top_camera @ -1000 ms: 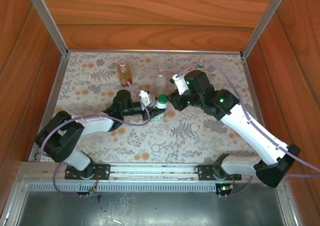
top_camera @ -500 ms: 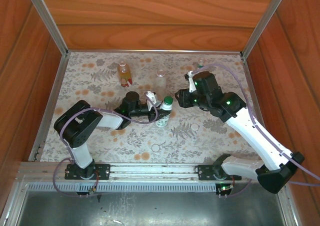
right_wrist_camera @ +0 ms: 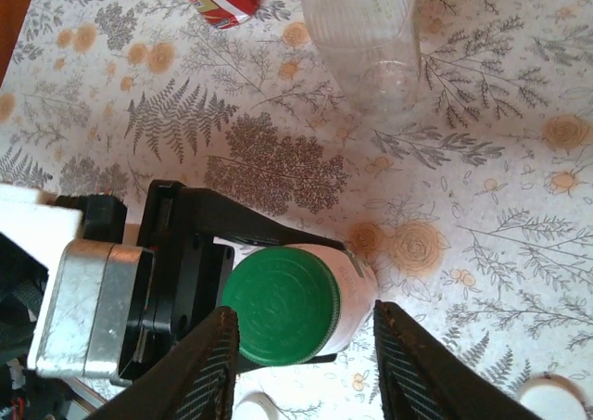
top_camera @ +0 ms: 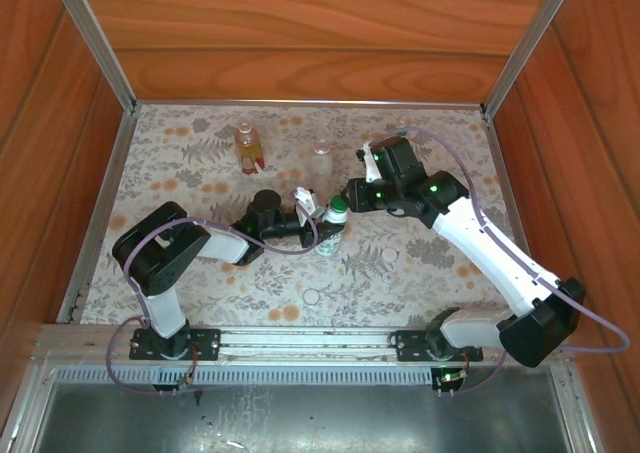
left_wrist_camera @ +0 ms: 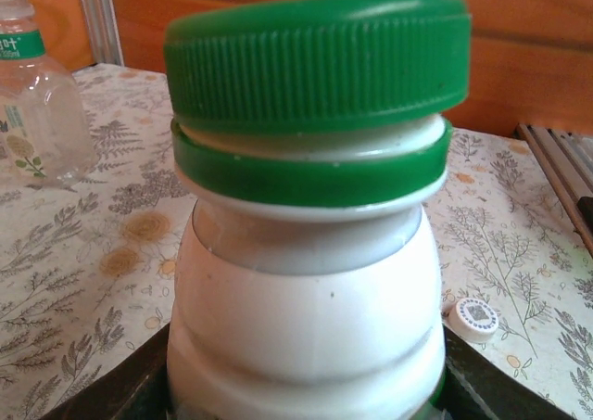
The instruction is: Screw on the bottle caps
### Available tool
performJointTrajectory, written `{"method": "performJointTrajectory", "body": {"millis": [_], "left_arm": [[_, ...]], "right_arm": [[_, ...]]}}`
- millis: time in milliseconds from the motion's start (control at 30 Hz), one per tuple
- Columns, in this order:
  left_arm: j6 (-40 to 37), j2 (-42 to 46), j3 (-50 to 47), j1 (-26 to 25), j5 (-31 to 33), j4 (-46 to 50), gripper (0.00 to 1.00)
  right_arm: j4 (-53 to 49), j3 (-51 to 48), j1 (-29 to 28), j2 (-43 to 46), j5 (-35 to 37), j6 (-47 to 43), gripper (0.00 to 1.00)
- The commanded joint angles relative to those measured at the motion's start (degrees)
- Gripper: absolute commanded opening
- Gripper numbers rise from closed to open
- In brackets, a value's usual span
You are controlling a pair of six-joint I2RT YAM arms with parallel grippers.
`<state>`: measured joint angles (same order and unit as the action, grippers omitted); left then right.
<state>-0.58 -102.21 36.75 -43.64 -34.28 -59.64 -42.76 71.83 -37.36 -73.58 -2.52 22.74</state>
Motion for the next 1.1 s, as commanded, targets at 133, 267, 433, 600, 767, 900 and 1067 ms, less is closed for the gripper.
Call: {"method": "performJointTrajectory", "body": {"millis": [133, 267, 433, 600, 767, 900, 1067], "left_arm": [[-0.81, -1.57, -0.54, -0.49, 0.89, -0.16, 0.49], [-1.09, -1.5, -0.63, -0.54, 1.0, -0.13, 0.49], [-1.39, -1.23, -0.81, -0.51, 1.09, -0.13, 0.49], [-3.64, -1.15, -1.3, -0.56, -0.65, -0.08, 0.49], [-10.19, -0.47, -3.19, -0.52, -7.1, -0.13, 0.49], [-13.58, 0.35, -4.81, -0.57, -10.4, -0.13, 0.49], [-14.32, -0.04, -5.13, -0.57, -12.97, -0.11, 0.49]], "right_arm": [[0.4, -2.23, 0.8, -1.55, -4.95, -0.57, 0.36], [0.18, -4.26, 0.89, -2.09, -6.0, -0.57, 0.33], [-0.65, -5.27, 1.05, -2.35, -5.4, -0.84, 0.33], [-1.24, -3.37, 1.11, -1.24, -6.49, -6.21, 0.39], [-4.45, -0.5, 1.14, 1.27, -10.57, -24.69, 0.53], [-8.34, -0.67, 1.08, 4.66, -16.44, -46.43, 0.6], [-15.66, 1.8, 1.05, 4.77, -21.12, -71.47, 0.6]]}}
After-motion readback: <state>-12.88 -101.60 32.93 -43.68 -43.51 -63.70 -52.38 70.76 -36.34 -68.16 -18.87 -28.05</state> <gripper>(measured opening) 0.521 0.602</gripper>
